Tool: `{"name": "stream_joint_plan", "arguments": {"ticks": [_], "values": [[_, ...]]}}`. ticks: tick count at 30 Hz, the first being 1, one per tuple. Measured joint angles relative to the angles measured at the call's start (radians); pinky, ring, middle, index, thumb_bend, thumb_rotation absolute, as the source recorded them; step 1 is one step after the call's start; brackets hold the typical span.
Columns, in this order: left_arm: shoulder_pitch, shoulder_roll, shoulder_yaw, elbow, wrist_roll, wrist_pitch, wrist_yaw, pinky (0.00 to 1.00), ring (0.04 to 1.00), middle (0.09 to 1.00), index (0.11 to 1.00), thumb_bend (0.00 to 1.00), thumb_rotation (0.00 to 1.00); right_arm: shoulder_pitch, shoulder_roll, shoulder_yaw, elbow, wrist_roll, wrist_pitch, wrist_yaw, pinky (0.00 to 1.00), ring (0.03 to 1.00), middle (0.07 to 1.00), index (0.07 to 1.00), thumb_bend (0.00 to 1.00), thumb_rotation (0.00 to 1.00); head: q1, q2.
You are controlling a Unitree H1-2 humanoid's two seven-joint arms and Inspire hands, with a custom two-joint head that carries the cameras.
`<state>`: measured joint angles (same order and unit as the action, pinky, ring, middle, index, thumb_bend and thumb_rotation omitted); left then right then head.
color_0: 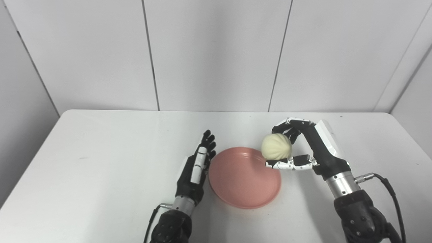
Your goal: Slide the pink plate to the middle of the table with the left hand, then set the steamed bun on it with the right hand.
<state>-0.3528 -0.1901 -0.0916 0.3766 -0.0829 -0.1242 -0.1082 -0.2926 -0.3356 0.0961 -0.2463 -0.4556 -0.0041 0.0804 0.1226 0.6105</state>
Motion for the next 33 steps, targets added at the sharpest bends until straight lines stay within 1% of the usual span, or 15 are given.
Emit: {"name": "stream_joint_plan", "arguments": {"ticks": [1, 2, 3, 4, 5, 8, 10, 12, 16, 21, 23, 26, 28, 31, 33], "values": [[0.000, 0.000, 0.000, 0.001, 0.000, -0.007, 0.000, 1.00, 1.000, 0.998, 0.981, 0.52, 1.00, 0.000, 0.012, 0.011, -0.011, -0.007, 0.000, 0.003, 0.28, 0.418, 0.549, 0.492, 0.49, 0.00, 0.006, 0.000], [-0.001, 0.000, 0.000, 0.003, 0.000, -0.013, 0.000, 1.00, 1.000, 0.998, 0.980, 0.52, 1.00, 0.000, 0.023, 0.021, -0.018, -0.010, 0.000, 0.004, 0.28, 0.426, 0.546, 0.487, 0.49, 0.00, 0.026, -0.003], [-0.002, 0.000, 0.000, 0.005, 0.000, -0.015, 0.000, 1.00, 1.000, 0.999, 0.981, 0.52, 1.00, 0.001, 0.035, 0.030, -0.021, -0.013, -0.001, 0.006, 0.32, 0.465, 0.534, 0.464, 0.49, 0.00, 0.050, -0.008], [-0.002, 0.000, -0.001, 0.006, 0.000, -0.017, 0.000, 1.00, 1.000, 0.999, 0.982, 0.53, 1.00, 0.002, 0.050, 0.043, -0.013, -0.024, -0.008, 0.004, 0.32, 0.469, 0.533, 0.461, 0.49, 0.00, 0.051, -0.008], [-0.002, 0.000, -0.001, 0.006, 0.000, -0.018, 0.000, 1.00, 1.000, 1.000, 0.982, 0.54, 1.00, 0.005, 0.059, 0.054, 0.001, -0.032, -0.014, 0.001, 0.32, 0.457, 0.549, 0.468, 0.49, 0.00, 0.070, -0.012], [-0.002, 0.000, 0.000, 0.006, -0.001, -0.018, -0.001, 1.00, 1.000, 1.000, 0.983, 0.53, 0.99, 0.022, 0.065, 0.080, 0.104, -0.062, -0.090, -0.027, 0.35, 0.476, 0.541, 0.461, 0.50, 0.00, 0.101, -0.017], [-0.002, 0.000, 0.001, 0.006, -0.012, -0.017, -0.010, 1.00, 1.000, 1.000, 0.990, 0.52, 0.99, 0.044, 0.065, 0.088, 0.176, -0.082, -0.133, -0.057, 0.35, 0.474, 0.547, 0.465, 0.50, 0.00, 0.101, -0.017], [-0.003, 0.001, 0.004, 0.006, -0.022, -0.016, -0.013, 1.00, 1.000, 1.000, 0.994, 0.51, 0.99, 0.053, 0.063, 0.092, 0.216, -0.102, -0.168, -0.074, 0.34, 0.470, 0.553, 0.470, 0.49, 0.00, 0.123, -0.026], [-0.003, 0.001, 0.004, 0.006, -0.022, -0.011, -0.015, 1.00, 1.000, 1.000, 0.999, 0.51, 0.99, 0.054, 0.057, 0.093, 0.273, -0.133, -0.222, -0.120, 0.34, 0.466, 0.555, 0.474, 0.49, 0.00, 0.124, -0.029], [-0.003, 0.002, 0.002, 0.002, -0.023, -0.003, -0.021, 1.00, 1.000, 1.000, 1.000, 0.51, 0.99, 0.051, 0.055, 0.093, 0.312, -0.165, -0.229, -0.138, 0.32, 0.457, 0.567, 0.483, 0.49, 0.00, 0.095, -0.029], [-0.001, 0.003, 0.002, -0.003, -0.024, 0.004, -0.022, 1.00, 1.000, 1.000, 1.000, 0.51, 0.99, 0.051, 0.055, 0.093, 0.312, -0.180, -0.229, -0.141, 0.32, 0.457, 0.567, 0.481, 0.49, 0.00, 0.066, -0.028], [0.006, 0.005, 0.003, -0.015, -0.041, 0.030, -0.035, 1.00, 1.000, 1.000, 1.000, 0.51, 0.99, 0.050, 0.055, 0.092, 0.312, -0.192, -0.229, -0.141, 0.34, 0.465, 0.560, 0.472, 0.49, 0.00, 0.054, -0.025], [0.009, 0.007, 0.001, -0.018, -0.041, 0.031, -0.035, 1.00, 1.000, 1.000, 0.995, 0.52, 1.00, 0.049, 0.056, 0.092, 0.312, -0.200, -0.228, -0.141, 0.34, 0.468, 0.556, 0.466, 0.49, 0.00, 0.029, -0.020], [0.011, 0.013, -0.003, -0.024, -0.039, 0.031, -0.036, 1.00, 1.000, 1.000, 0.998, 0.52, 1.00, 0.044, 0.060, 0.092, 0.312, -0.209, -0.222, -0.141, 0.34, 0.468, 0.559, 0.467, 0.49, 0.00, 0.019, -0.020], [0.018, 0.017, -0.004, -0.034, -0.040, 0.033, -0.039, 1.00, 1.000, 1.000, 0.999, 0.53, 1.00, 0.040, 0.066, 0.092, 0.307, -0.224, -0.216, -0.141, 0.32, 0.464, 0.557, 0.488, 0.49, 0.00, 0.009, -0.018]]}}
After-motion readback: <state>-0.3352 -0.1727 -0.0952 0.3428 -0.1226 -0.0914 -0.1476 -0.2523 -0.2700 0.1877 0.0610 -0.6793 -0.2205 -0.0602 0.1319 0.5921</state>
